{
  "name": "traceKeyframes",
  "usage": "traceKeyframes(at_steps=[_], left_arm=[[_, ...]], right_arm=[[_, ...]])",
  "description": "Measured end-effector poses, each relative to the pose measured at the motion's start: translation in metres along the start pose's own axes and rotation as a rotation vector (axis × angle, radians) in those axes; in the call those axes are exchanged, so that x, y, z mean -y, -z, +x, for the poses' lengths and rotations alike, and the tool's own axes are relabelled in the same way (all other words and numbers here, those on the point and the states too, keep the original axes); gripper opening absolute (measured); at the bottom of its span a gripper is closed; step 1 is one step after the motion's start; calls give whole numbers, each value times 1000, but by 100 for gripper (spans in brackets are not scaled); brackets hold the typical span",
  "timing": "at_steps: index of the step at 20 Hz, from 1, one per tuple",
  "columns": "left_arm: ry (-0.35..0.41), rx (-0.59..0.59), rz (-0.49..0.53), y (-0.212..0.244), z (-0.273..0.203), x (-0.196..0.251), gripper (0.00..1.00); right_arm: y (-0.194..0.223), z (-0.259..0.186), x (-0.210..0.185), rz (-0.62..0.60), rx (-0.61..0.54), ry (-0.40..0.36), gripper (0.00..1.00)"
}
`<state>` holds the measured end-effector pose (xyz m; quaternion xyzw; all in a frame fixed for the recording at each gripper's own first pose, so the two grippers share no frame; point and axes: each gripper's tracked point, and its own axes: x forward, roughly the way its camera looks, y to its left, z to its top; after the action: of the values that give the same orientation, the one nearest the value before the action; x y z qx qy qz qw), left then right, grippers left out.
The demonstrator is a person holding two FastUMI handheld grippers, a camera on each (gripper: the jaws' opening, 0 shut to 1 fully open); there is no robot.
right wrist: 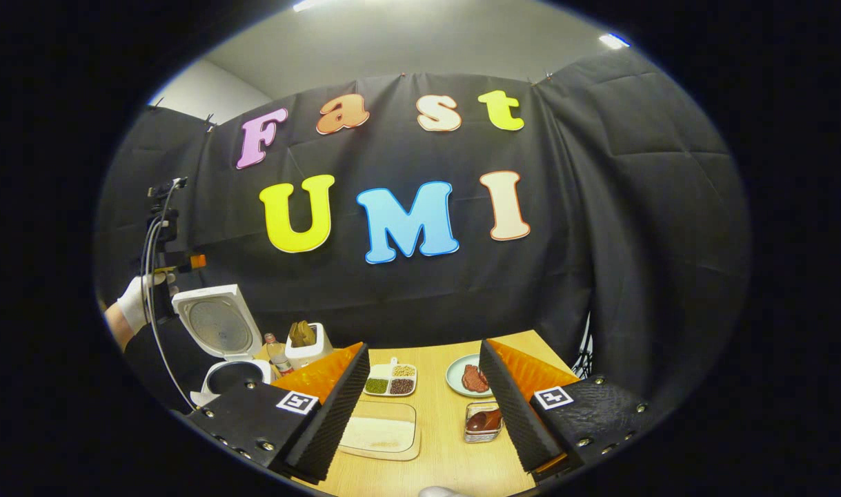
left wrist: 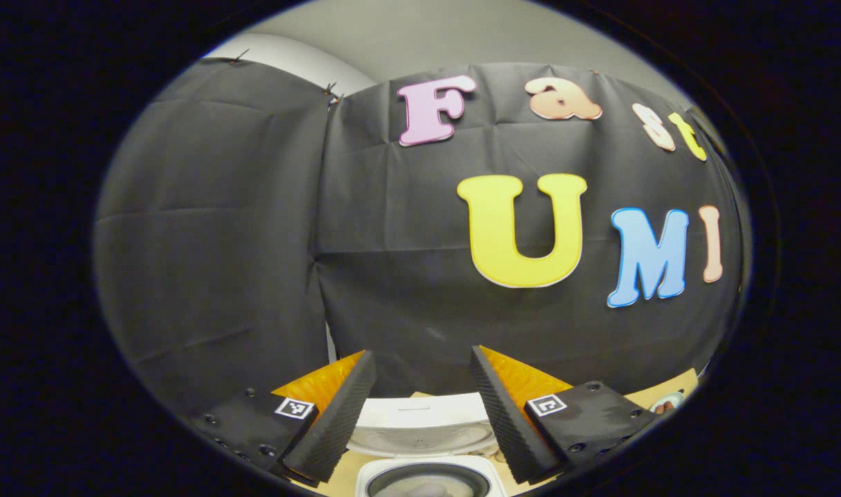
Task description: Close the left gripper, press the button to open the rice cooker; take a wooden spoon from the chopstick holder with the right hand, scoop a spoonful of rice and pour it into the rice cooker, then put the wooden spoon back into the chopstick holder.
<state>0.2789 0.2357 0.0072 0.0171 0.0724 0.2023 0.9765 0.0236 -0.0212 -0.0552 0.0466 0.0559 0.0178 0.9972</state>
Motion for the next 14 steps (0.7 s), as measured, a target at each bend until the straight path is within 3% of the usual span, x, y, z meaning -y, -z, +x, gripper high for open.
traceKeyframes(at_steps=[3,5,6,14], left_arm=[[-6,-125,4,32,30,4,97],[-6,-211,2,53,35,7,97],[-4,-194,1,50,43,7,97],[5,-319,-17,77,-16,12,98]], right_arm=[[5,0,-6,45,-27,-17,93],[7,0,-4,59,-35,-26,98],[9,0,-2,59,-39,-26,98],[24,6,10,51,-85,-88,98]])
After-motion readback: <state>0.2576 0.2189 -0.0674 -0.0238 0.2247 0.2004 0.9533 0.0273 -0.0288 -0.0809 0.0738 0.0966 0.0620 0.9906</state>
